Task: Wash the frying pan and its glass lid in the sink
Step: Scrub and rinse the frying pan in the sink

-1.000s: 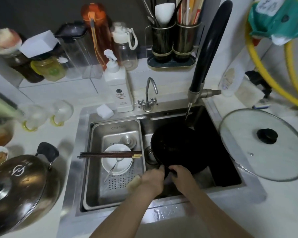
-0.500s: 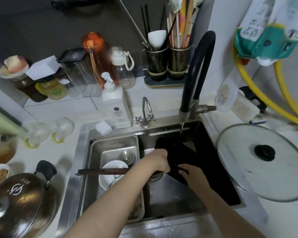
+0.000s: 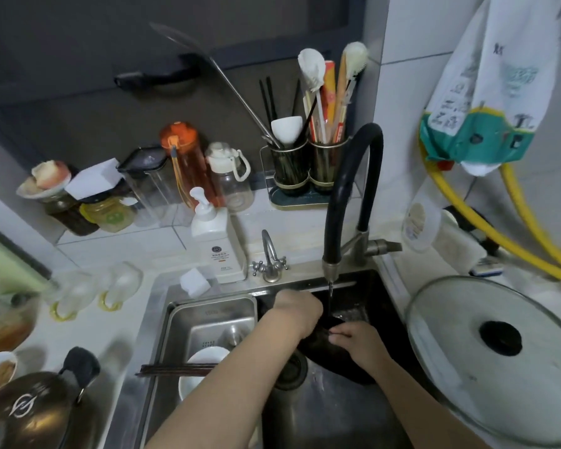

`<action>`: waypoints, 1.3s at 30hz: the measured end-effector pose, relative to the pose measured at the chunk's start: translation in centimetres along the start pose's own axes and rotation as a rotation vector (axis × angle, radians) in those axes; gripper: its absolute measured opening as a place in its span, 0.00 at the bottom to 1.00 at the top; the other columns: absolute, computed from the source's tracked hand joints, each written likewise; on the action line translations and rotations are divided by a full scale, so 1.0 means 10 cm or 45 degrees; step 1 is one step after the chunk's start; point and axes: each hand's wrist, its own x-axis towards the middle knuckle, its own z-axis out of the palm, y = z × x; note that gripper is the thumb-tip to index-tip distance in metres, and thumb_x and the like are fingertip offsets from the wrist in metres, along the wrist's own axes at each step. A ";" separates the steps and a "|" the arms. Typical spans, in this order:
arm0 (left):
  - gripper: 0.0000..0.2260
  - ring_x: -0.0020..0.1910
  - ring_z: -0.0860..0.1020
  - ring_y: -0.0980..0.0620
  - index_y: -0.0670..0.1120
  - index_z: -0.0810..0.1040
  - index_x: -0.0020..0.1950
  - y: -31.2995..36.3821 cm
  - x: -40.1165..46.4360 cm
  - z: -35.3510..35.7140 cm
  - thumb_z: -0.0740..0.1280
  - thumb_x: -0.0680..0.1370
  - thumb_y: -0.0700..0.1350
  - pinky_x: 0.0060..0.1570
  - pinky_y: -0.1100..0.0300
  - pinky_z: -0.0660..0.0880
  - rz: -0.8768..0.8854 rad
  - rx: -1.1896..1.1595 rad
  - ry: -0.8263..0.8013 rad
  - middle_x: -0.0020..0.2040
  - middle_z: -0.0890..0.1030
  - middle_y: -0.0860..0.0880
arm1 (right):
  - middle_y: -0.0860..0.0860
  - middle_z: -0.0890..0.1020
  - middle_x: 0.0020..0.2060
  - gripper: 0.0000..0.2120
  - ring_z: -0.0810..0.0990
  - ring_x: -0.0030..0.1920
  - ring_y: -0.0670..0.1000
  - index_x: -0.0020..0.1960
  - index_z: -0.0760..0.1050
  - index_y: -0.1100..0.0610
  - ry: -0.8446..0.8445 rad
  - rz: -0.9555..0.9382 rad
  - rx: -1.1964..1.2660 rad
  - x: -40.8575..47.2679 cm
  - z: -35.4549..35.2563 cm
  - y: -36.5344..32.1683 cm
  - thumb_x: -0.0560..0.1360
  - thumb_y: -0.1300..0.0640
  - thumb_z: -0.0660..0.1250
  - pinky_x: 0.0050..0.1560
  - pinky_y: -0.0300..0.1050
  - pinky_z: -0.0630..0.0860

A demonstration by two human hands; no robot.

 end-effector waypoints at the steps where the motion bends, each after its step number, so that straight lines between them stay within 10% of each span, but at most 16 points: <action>1: 0.14 0.60 0.77 0.43 0.43 0.77 0.62 0.02 -0.02 0.02 0.63 0.77 0.37 0.54 0.51 0.75 -0.004 0.103 0.044 0.62 0.79 0.44 | 0.54 0.84 0.52 0.12 0.80 0.51 0.48 0.55 0.81 0.59 0.005 -0.006 0.012 0.04 -0.01 -0.04 0.73 0.57 0.70 0.50 0.35 0.69; 10: 0.13 0.58 0.77 0.41 0.44 0.76 0.60 -0.29 -0.16 0.23 0.60 0.77 0.36 0.56 0.52 0.70 0.015 0.377 0.250 0.59 0.79 0.42 | 0.50 0.85 0.41 0.08 0.81 0.42 0.47 0.46 0.83 0.55 -0.002 0.044 -0.014 0.34 -0.09 -0.38 0.69 0.52 0.72 0.47 0.40 0.75; 16: 0.14 0.59 0.78 0.44 0.45 0.77 0.59 -0.46 -0.27 0.06 0.61 0.80 0.52 0.52 0.55 0.72 -0.150 0.200 0.036 0.59 0.80 0.45 | 0.51 0.85 0.41 0.09 0.83 0.45 0.50 0.45 0.82 0.55 -0.053 -0.141 -0.209 0.26 -0.19 -0.61 0.69 0.50 0.72 0.51 0.47 0.78; 20: 0.24 0.57 0.78 0.44 0.42 0.75 0.61 -0.53 -0.41 -0.06 0.61 0.77 0.60 0.55 0.54 0.73 -0.245 -0.187 -0.271 0.59 0.79 0.44 | 0.47 0.84 0.39 0.09 0.82 0.45 0.47 0.43 0.82 0.53 -0.021 -0.275 -0.261 0.14 -0.20 -0.66 0.68 0.48 0.72 0.52 0.40 0.74; 26: 0.23 0.19 0.65 0.57 0.46 0.68 0.35 -0.62 -0.61 0.32 0.59 0.75 0.66 0.23 0.68 0.66 -0.396 -1.245 -0.812 0.23 0.69 0.53 | 0.44 0.80 0.38 0.12 0.73 0.44 0.45 0.45 0.82 0.50 0.151 -0.508 -0.488 -0.13 -0.14 -0.68 0.68 0.43 0.70 0.52 0.40 0.59; 32: 0.20 0.32 0.83 0.54 0.42 0.71 0.48 -0.49 -0.85 0.67 0.62 0.76 0.59 0.28 0.67 0.78 -0.317 -1.975 -0.952 0.42 0.81 0.45 | 0.46 0.80 0.40 0.15 0.72 0.47 0.47 0.43 0.81 0.46 0.227 -0.502 -0.550 -0.30 -0.12 -0.53 0.68 0.36 0.65 0.58 0.43 0.60; 39: 0.10 0.17 0.67 0.59 0.44 0.73 0.36 -0.12 -1.04 0.99 0.66 0.77 0.44 0.17 0.71 0.62 -0.262 -2.599 -0.769 0.24 0.73 0.51 | 0.46 0.84 0.38 0.21 0.75 0.42 0.44 0.44 0.82 0.46 0.298 -0.454 -0.501 -0.59 -0.07 -0.34 0.68 0.33 0.59 0.53 0.39 0.58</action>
